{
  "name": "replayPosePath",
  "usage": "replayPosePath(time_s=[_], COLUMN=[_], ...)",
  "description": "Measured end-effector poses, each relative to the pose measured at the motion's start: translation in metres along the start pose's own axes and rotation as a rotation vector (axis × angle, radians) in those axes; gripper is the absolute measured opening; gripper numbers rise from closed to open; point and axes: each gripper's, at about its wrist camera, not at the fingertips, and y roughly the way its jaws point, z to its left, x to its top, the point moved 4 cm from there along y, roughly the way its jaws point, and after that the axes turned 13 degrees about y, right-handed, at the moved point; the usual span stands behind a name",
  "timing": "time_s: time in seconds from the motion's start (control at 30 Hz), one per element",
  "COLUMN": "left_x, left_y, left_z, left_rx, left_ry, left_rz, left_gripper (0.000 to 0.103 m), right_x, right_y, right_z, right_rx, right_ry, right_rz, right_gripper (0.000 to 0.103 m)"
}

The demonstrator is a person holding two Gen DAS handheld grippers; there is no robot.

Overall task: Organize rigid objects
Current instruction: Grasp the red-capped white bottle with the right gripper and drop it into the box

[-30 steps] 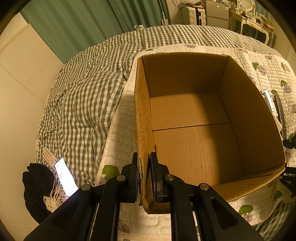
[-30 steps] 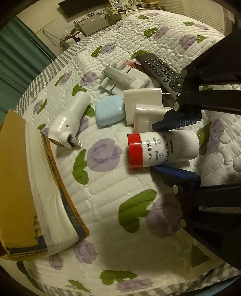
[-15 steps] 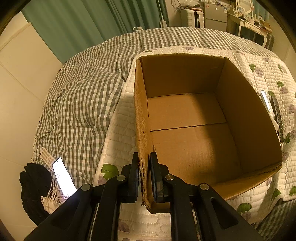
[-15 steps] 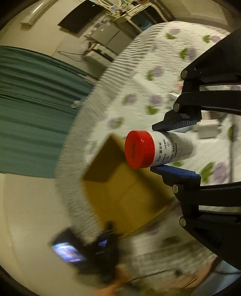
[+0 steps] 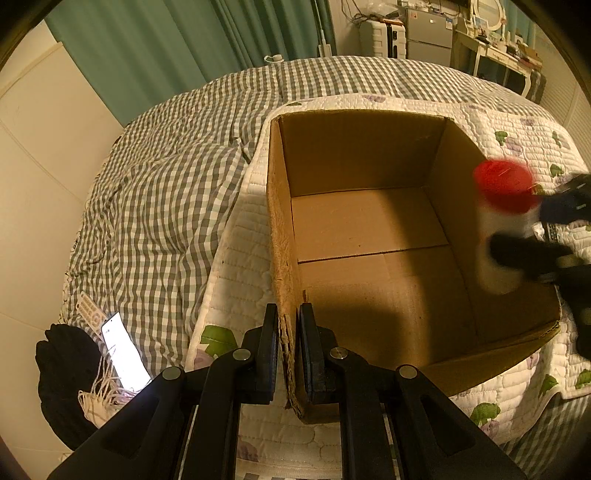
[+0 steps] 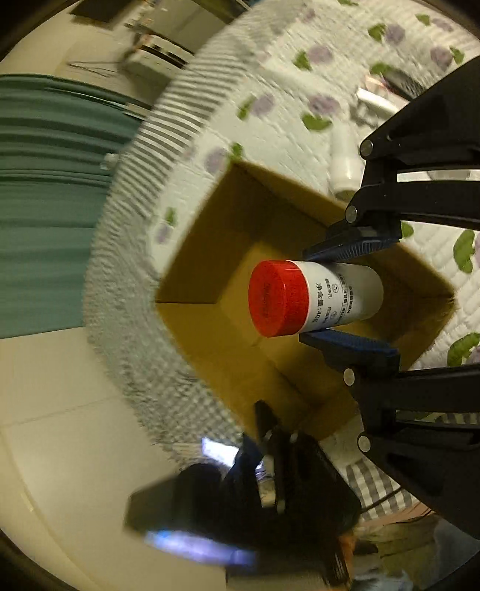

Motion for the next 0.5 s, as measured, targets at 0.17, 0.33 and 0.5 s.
replayPosePath(time_s=[0.17, 0.33, 0.5], left_x=[0.000, 0.001, 0.001], left_y=[0.000, 0.000, -0.001], left_z=[-0.001, -0.003, -0.003], left_rx=[0.001, 0.001, 0.000], left_ry=[0.001, 0.002, 0.002], left_rz=[-0.001, -0.004, -0.004], left_gripper=[0.011, 0.011, 0.011], right_x=[-0.004, 0.000, 0.007], right_y=[0.040, 0.060, 0.052], right_z=[-0.004, -0.005, -0.004], right_rx=[-0.035, -0.084, -0.087], right_ry=[0.017, 0.006, 0.013], right_rz=[0.070, 0.067, 0.007], right_gripper=[0.036, 0.037, 0.065])
